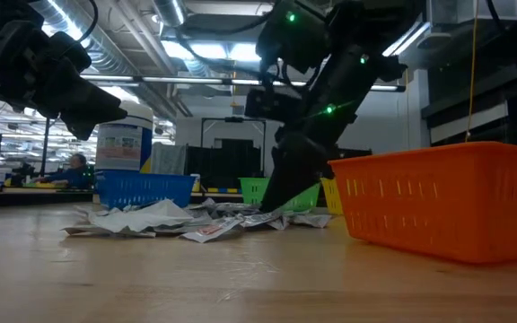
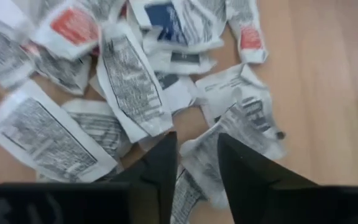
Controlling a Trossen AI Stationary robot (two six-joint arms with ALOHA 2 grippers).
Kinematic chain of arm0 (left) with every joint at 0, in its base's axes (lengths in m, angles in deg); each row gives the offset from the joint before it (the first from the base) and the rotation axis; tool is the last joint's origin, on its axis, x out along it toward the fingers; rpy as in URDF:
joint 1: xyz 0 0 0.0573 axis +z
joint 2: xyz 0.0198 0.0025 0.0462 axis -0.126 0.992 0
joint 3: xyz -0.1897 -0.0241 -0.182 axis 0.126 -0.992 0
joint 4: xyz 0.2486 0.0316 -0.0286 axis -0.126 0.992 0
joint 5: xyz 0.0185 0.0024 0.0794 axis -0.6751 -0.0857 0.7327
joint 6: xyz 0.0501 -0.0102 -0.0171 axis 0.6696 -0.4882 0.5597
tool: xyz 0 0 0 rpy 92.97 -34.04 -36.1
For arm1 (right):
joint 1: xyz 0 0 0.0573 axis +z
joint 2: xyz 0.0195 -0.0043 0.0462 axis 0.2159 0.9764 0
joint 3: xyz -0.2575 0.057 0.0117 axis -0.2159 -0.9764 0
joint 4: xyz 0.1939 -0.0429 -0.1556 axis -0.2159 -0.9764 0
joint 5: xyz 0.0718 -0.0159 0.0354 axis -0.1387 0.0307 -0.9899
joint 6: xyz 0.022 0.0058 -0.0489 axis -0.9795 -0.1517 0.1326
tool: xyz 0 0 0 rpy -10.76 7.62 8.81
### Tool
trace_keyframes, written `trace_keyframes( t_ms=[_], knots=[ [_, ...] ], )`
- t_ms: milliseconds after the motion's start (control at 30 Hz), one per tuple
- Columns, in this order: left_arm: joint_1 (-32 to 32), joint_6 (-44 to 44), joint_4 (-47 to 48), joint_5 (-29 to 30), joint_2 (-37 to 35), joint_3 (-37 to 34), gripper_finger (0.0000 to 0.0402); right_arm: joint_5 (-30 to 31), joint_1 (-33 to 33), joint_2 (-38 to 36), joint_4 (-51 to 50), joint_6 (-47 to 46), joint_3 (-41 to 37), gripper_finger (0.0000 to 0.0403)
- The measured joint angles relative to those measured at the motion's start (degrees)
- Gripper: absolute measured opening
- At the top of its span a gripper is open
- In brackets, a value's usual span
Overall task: Pick & Place First Aid Supplies
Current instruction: Put the white towelette pack into the yellow bin
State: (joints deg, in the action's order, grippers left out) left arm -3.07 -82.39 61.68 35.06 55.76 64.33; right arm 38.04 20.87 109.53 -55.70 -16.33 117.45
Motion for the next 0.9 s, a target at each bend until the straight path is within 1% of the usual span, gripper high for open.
trace_keyframes(
  t_ms=[133,333,400,500,633,733,900],
  knots=[
    [0.0,0.0,0.0,0.0,0.0,0.0,0.0127,0.1,0.0,0.8,0.2,0.0,0.0,0.0075],
    [0.0,0.0,0.0,0.0,0.0,0.0,0.0127,0.1,0.0,0.9,0.4,0.0,0.0,0.0012],
    [0.0,0.0,0.0,0.0,0.0,0.0,0.0127,0.0,0.0,0.9,0.2,0.0,0.0,0.0007],
    [0.0,0.0,0.0,0.0,0.0,0.0,0.0127,-0.7,0.0,0.5,-1.0,0.0,0.1,0.0010],
    [0.0,0.0,0.0,0.0,0.0,0.0,0.0127,-6.4,-0.4,-1.8,-2.6,-0.3,0.3,0.0004],
    [0.0,0.0,0.1,0.0,0.0,0.0,0.0127,-9.3,-1.1,-4.2,-3.0,-1.7,0.3,0.0005],
    [0.0,0.0,0.0,0.0,0.0,0.0,0.0127,-17.7,-3.9,-7.8,-2.9,-6.8,0.3,0.0003]
  ],
)
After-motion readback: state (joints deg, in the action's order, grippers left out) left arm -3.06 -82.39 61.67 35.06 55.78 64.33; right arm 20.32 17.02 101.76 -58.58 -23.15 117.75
